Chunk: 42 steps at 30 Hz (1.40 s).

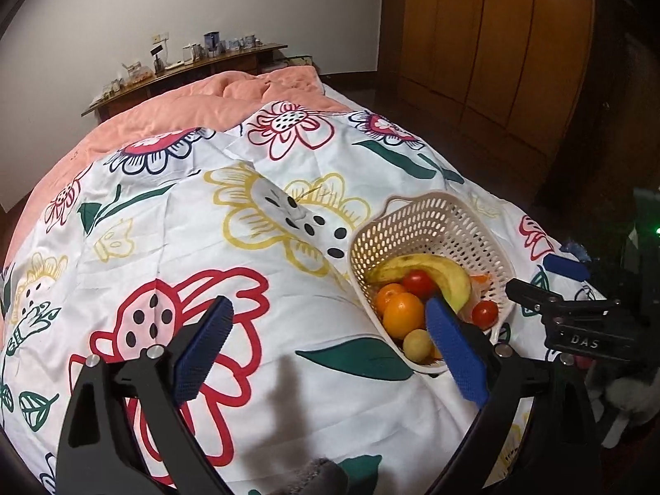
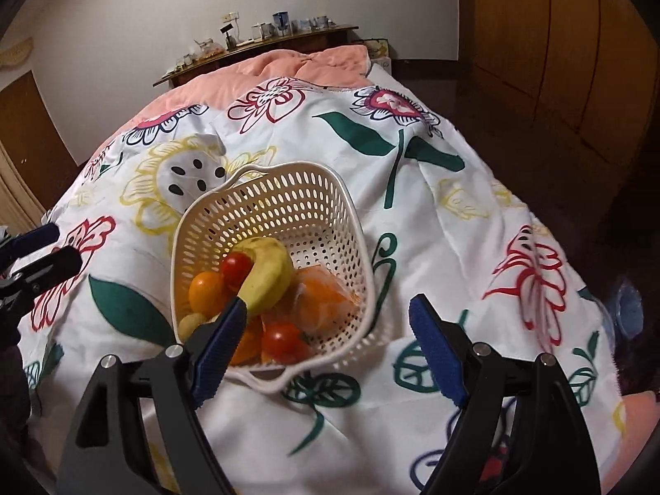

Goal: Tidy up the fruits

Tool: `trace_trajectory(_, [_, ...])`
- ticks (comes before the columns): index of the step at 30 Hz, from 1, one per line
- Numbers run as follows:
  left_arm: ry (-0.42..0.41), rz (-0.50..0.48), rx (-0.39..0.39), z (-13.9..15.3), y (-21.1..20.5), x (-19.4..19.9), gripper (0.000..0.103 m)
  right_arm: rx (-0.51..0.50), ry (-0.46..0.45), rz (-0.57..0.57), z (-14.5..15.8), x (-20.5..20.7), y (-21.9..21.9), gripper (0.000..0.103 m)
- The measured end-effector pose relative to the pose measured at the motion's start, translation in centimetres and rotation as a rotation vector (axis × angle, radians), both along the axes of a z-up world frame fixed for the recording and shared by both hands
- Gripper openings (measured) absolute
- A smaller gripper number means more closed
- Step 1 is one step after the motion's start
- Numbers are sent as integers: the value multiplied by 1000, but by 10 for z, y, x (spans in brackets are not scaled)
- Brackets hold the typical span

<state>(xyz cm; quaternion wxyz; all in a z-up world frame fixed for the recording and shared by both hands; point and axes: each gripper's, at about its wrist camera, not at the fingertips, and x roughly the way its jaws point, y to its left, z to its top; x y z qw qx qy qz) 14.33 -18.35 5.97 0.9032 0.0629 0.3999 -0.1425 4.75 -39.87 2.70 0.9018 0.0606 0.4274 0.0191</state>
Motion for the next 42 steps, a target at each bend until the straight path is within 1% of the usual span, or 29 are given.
trace_trajectory(3, [0, -11, -2, 0, -3, -3, 100, 3, 2, 26, 3, -6, 3, 81])
trace_trajectory(7, [7, -14, 8, -3, -5, -7, 100, -12, 10, 67, 2, -15, 13, 81])
trace_trajectory(9, [10, -20, 14, -6, -7, -10, 100, -33, 10, 88, 0, -22, 19, 86])
trace_trajectory(12, [-17, -32, 56, -8, -12, -19, 100, -55, 11, 106, -4, -32, 24, 89])
trace_trajectory(16, [-64, -70, 142, -12, -25, -35, 100, -64, 33, 115, -8, -39, 27, 89])
trace_trajectory(19, [-78, -89, 189, -16, -31, -42, 100, -74, 40, 118, -10, -41, 28, 89])
trace_trajectory(23, [-66, -84, 201, -20, -31, -45, 100, -93, 46, 112, -11, -42, 27, 89])
trace_trajectory(32, [-59, -56, 201, -22, -26, -45, 100, -110, 32, 101, -7, -43, 27, 89])
trace_trajectory(42, [-63, -58, 209, -22, -26, -46, 100, -118, 33, 100, -7, -43, 29, 89])
